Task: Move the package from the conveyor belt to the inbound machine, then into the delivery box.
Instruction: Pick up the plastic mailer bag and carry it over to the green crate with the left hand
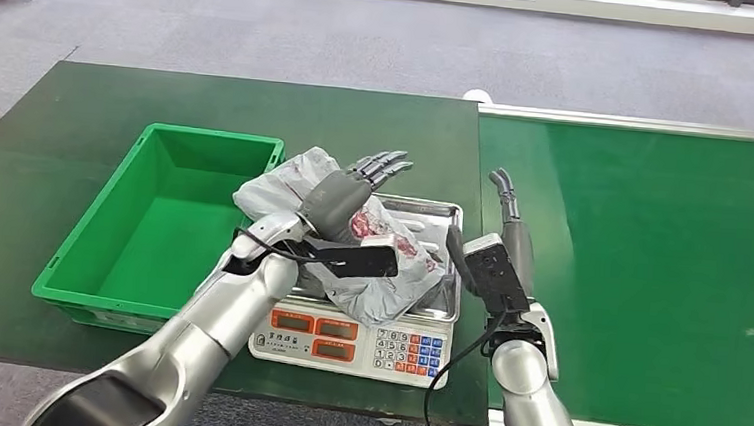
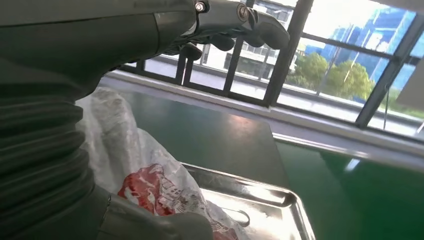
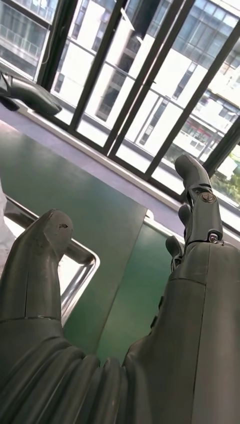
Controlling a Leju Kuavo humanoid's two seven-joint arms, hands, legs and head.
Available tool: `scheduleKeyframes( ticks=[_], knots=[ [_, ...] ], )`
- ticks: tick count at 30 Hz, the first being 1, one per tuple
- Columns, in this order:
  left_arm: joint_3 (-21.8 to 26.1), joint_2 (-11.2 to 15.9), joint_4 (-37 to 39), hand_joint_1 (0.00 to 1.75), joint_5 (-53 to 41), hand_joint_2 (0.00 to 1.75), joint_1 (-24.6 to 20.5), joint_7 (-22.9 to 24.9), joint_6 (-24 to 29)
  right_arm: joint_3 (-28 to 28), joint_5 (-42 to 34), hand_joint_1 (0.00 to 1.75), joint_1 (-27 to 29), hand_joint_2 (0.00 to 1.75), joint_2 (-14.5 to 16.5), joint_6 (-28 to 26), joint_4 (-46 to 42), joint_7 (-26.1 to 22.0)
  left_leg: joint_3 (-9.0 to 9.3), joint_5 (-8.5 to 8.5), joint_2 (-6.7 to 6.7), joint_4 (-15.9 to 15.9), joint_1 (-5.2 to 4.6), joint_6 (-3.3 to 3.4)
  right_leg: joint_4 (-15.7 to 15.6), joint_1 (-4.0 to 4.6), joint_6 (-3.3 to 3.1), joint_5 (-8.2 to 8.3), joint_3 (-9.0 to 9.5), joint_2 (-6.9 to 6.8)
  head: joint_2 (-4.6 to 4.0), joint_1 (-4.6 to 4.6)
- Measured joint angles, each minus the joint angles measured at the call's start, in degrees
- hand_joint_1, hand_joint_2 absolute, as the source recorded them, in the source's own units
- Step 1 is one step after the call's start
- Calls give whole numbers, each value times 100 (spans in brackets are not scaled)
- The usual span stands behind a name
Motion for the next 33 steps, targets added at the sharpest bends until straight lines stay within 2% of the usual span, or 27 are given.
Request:
scheduleKeyframes(
  ticks=[3, 12, 19, 28, 29, 33],
  knots=[
    [-210, 13, 463, 0, -109, 175, -302, -14, -7, -34, 9, 0, 66, 175, 2, 31, -51, -27, -2, -1, 0, 0, 0, 0, 0, 0, 0, 0, -3, 1, 0, 1],
    [-627, 87, 1086, 0, -455, 175, -676, -36, -406, -43, -32, 0, 90, 175, 13, 64, -56, -59, -8, 0, 0, -1, 0, 0, 0, 0, 0, 0, -7, -1, 0, 0],
    [-857, 181, 1282, 0, -572, 175, -892, -1, -597, -46, -44, 0, 127, 175, 13, 64, -76, -59, -8, 0, 0, -1, 0, 0, 0, 0, 0, 0, -7, -1, 0, 0],
    [-894, 370, 1312, 0, -451, 175, -1041, -67, -860, -99, -76, 0, 230, 175, 13, 28, -186, -52, -9, 0, 0, -1, 1, 0, 0, 1, 0, 0, -10, 0, 0, 0],
    [-898, 404, 1312, 0, -444, 175, -1064, -67, -922, -115, -78, 0, 246, 175, 13, 25, -204, -49, -9, 0, 0, -1, 1, 0, 0, 1, 0, 0, -10, 0, 0, 0],
    [-1047, 862, 1195, 0, -377, 175, -1268, -108, -1487, -272, -99, 0, 472, 175, 13, 25, -470, -5, -10, 2, 3, -1, 1, -2, 1, 1, 0, 0, -10, 0, 0, 0]
  ],
)
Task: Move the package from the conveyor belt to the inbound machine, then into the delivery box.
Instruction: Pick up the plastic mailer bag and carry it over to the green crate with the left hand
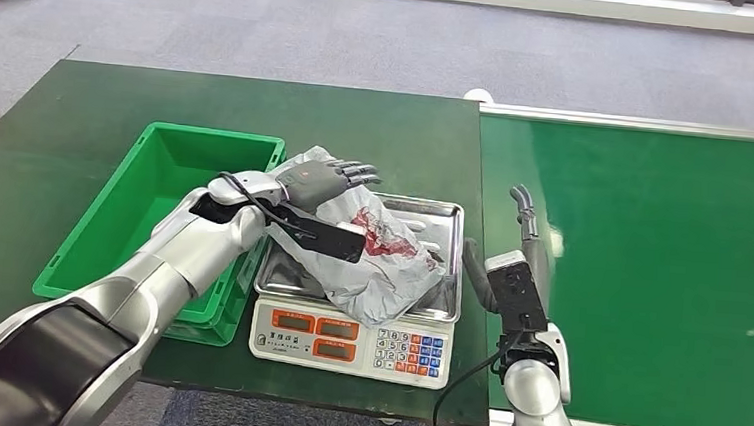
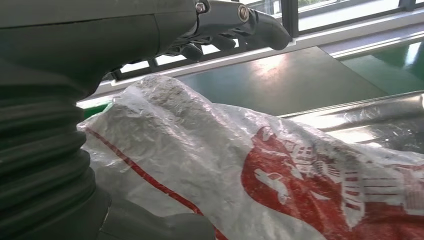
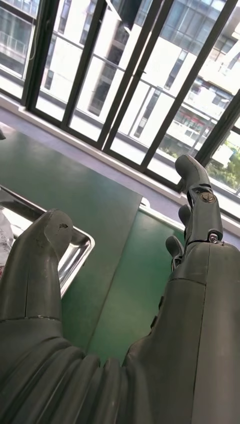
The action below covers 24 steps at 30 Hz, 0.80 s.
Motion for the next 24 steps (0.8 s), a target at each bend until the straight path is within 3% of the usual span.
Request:
scheduleKeyframes(
  ticks=[16, 24],
  knots=[
    [-112, 134, -74, 0, -72, 175, -21, 19, -31, -18, 0, 0, 62, 175, 0, 4, -102, 3, -1, 1, 0, 0, 0, -1, 0, 0, 0, 0, -1, -1, 0, 0],
    [-674, 143, -100, 0, -351, 175, -78, 26, -254, -18, 7, 0, 86, 175, 0, 22, -140, 44, -1, 1, 0, 0, -1, -1, 0, -1, 0, 0, -1, 0, 0, 0]
  ],
)
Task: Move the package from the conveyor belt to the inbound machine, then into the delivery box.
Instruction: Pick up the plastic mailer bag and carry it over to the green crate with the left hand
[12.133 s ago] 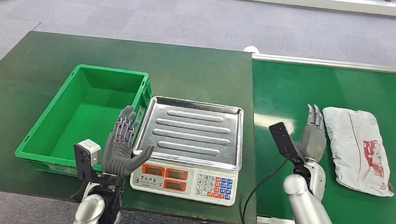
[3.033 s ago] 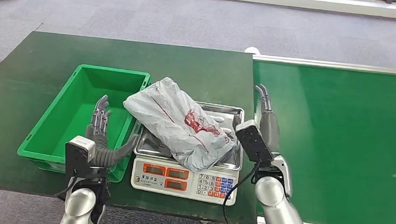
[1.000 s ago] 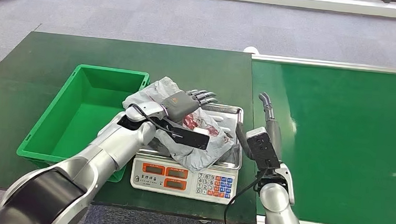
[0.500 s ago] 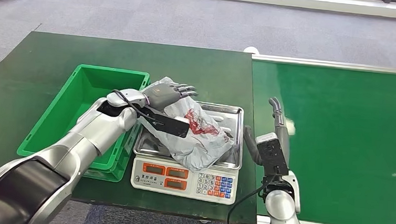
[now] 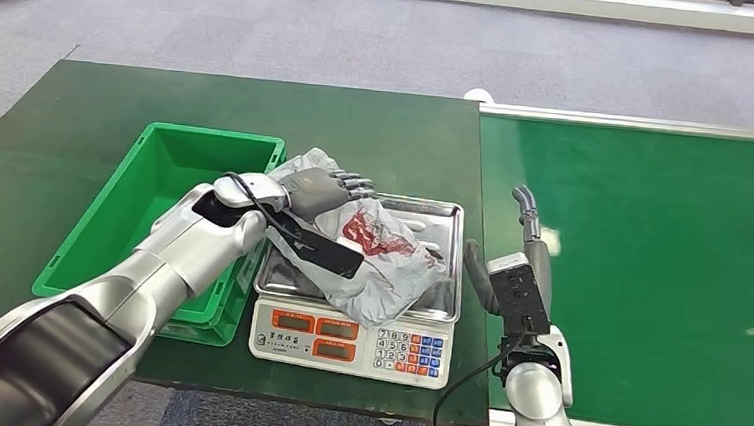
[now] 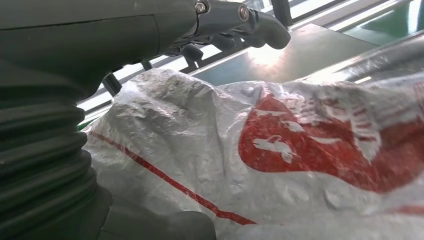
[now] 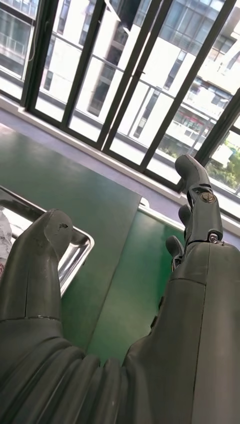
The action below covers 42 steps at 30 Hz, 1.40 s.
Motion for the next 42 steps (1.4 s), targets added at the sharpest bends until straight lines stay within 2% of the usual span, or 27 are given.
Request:
scheduleKeyframes(
  ticks=[10, 18, 20, 22, 24, 42],
  knots=[
    [-749, 8, -72, 0, 5, 175, -7, -212, -50, -18, -4, 0, 102, 175, -2, -2, -198, 27, 0, 0, 0, 0, 0, 0, 0, 0, 0, 0, 0, 0, 0, 0],
    [-1027, 61, -89, 0, 173, 175, -3, -243, -5, -24, -9, 0, 180, 175, -10, -1, -270, 22, 0, 0, -1, 0, 0, 0, 0, 0, 0, 0, 2, -1, 0, 0],
    [-1097, 82, -101, 87, 253, 175, 4, -263, 26, -24, -22, 0, 179, 175, -11, 3, -270, 18, 0, 0, -1, 0, 0, 0, 0, 0, 0, 0, 3, -1, 0, 0],
    [-1160, 97, -108, 175, 329, 175, 18, -282, 31, -24, -43, 0, 175, 87, -13, 14, -270, 13, 0, 0, -3, 0, 0, 0, 0, 0, 0, 0, 4, -1, 0, 0],
    [-1219, 113, -113, 175, 404, 175, 43, -311, 20, -24, -70, 0, 169, 0, -14, 34, -270, 8, 0, 0, -6, 0, 0, 0, 0, 0, 0, -1, 5, -2, 0, 0],
    [-1357, 96, -270, 175, 678, 175, 239, -282, 248, -24, -162, 0, 89, 0, -21, 63, -270, -13, 1, 0, -10, 0, 0, 1, 0, 1, 1, -1, 6, -7, 0, 0]
  ],
)
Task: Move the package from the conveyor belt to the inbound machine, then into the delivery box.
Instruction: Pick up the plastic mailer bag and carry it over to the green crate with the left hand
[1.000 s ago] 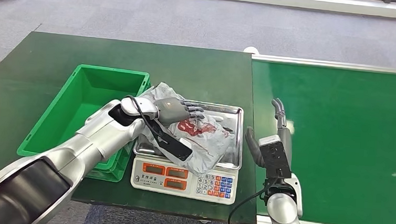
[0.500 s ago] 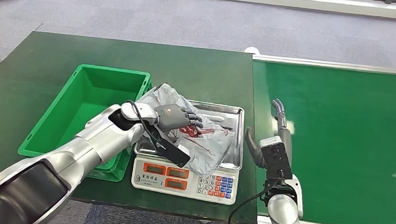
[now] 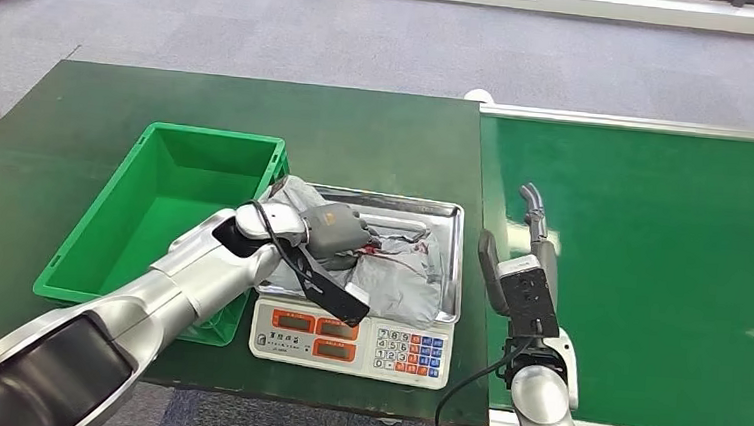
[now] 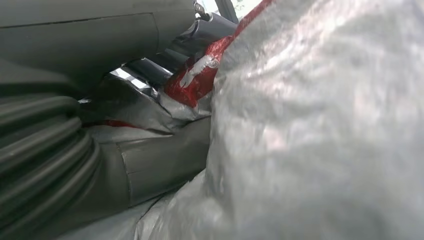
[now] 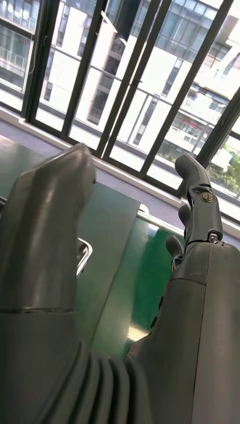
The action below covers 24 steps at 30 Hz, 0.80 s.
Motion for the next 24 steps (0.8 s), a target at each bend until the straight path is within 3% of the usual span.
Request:
scheduleKeyframes(
  ticks=[15, 24],
  knots=[
    [-46, 91, -223, 175, 32, 175, 14, 86, 304, -1, -9, 0, 61, 0, -3, -4, -11, -19, -1, 1, 2, 0, 0, 0, 0, 0, 0, 0, -4, 1, 0, 0],
    [-40, 445, -1459, 175, 174, 175, -207, 628, 290, -99, -9, 0, 215, 0, -3, 14, -167, -71, -7, 1, 2, 0, 0, -1, 0, 0, 0, 0, -8, 0, 0, 1]
  ],
)
